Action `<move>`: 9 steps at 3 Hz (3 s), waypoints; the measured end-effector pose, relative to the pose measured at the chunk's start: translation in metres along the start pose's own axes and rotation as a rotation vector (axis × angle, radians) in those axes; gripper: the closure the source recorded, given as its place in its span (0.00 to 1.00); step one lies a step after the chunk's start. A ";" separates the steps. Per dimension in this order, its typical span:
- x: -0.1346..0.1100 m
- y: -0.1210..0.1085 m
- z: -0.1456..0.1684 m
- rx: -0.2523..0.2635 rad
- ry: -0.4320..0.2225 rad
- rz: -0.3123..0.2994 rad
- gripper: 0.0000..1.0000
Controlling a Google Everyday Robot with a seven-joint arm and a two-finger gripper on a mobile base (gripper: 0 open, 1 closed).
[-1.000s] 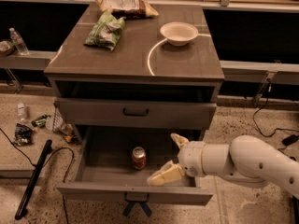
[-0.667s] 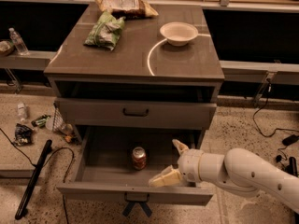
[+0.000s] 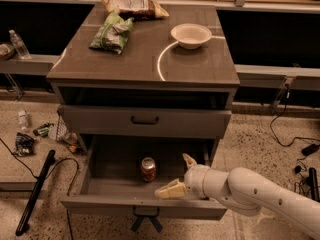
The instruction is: Pick coke can from middle drawer and place on counter
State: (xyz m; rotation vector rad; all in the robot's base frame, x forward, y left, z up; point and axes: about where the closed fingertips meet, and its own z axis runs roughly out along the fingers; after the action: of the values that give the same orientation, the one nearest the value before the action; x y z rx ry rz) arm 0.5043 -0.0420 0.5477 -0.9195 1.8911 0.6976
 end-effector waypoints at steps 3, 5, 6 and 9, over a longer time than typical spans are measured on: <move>0.029 -0.033 0.094 0.010 0.011 -0.007 0.11; 0.048 -0.036 0.131 0.009 0.037 -0.025 0.19; 0.055 -0.038 0.153 -0.012 0.032 -0.040 0.31; 0.034 -0.027 0.120 0.029 -0.065 -0.009 1.00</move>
Offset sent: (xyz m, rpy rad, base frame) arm 0.0792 0.0479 -0.0808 -0.0031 -0.0009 -0.0158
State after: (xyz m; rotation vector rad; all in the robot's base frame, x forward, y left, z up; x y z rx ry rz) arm 0.5724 0.0230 0.4622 -0.8766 1.8344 0.6853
